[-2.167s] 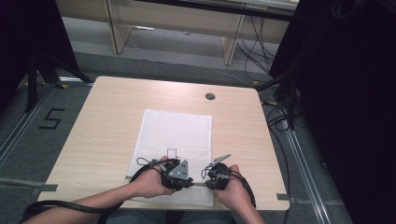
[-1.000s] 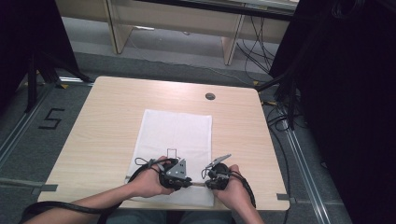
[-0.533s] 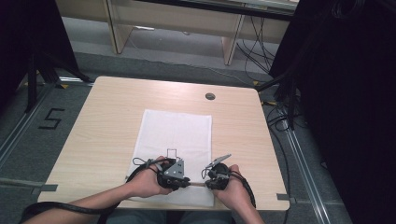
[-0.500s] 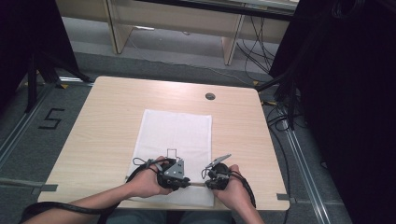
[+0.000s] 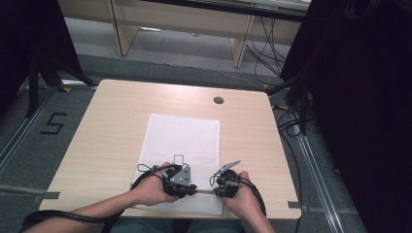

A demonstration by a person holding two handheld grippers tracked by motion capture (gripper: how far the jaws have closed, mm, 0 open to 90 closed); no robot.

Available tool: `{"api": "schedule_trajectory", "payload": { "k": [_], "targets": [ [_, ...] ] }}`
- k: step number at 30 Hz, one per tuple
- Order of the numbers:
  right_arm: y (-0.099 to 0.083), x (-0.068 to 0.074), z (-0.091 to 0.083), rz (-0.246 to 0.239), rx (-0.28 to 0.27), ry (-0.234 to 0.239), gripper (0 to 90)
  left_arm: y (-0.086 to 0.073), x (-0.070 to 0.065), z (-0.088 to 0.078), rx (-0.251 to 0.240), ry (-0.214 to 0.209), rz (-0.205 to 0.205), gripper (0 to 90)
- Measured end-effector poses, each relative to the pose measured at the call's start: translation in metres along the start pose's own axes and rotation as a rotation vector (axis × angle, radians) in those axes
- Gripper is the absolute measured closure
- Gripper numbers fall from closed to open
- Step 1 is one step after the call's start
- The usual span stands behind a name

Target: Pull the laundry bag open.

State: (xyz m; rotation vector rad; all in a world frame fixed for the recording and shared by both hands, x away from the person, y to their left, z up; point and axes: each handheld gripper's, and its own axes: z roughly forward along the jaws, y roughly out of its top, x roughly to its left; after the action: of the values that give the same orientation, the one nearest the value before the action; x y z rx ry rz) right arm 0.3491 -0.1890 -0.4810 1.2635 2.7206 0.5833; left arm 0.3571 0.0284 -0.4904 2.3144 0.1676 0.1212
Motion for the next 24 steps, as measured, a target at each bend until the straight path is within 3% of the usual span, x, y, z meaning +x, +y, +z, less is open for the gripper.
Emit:
{"api": "schedule_trajectory", "payload": {
  "k": [6,9,10,11,13,14,19,20,24],
  "targets": [
    [0.0001,0.0003,0.0,0.0,0.001,0.0,90.0,-0.0011,-0.0001,-0.0017,-0.005,0.002,-0.008,81.8],
    [0.0003,-0.0011,0.0009,-0.021,-0.008,0.004,90.0,-0.0008,0.0005,-0.0019,0.004,0.002,0.01,81.8],
    [0.0001,0.0004,0.0,-0.001,0.001,0.0,90.0,-0.0012,-0.0002,-0.0018,0.0,0.0,-0.004,81.8],
    [0.0001,0.0004,0.0,0.0,0.002,0.0,90.0,-0.0009,0.0005,-0.0024,0.007,0.004,0.014,81.8],
    [0.0003,-0.0012,0.001,-0.023,-0.009,0.004,90.0,-0.0018,-0.0014,-0.0017,-0.019,0.002,-0.028,81.7],
    [0.0002,0.0002,0.0001,-0.003,0.001,0.0,90.0,-0.0017,-0.0013,-0.0018,-0.016,0.0,-0.026,81.8],
    [0.0004,-0.0012,0.0009,-0.023,-0.008,0.004,90.0,-0.0017,-0.0016,-0.0016,-0.017,0.001,-0.023,81.8],
    [0.0002,0.0002,0.0001,-0.004,0.001,0.001,90.0,-0.0017,-0.0017,-0.002,-0.011,0.005,-0.019,81.8],
    [0.0002,0.0003,0.0001,-0.005,0.001,0.0,90.0,-0.0023,-0.0009,-0.0043,-0.012,0.004,-0.018,81.8]
  ]
}}
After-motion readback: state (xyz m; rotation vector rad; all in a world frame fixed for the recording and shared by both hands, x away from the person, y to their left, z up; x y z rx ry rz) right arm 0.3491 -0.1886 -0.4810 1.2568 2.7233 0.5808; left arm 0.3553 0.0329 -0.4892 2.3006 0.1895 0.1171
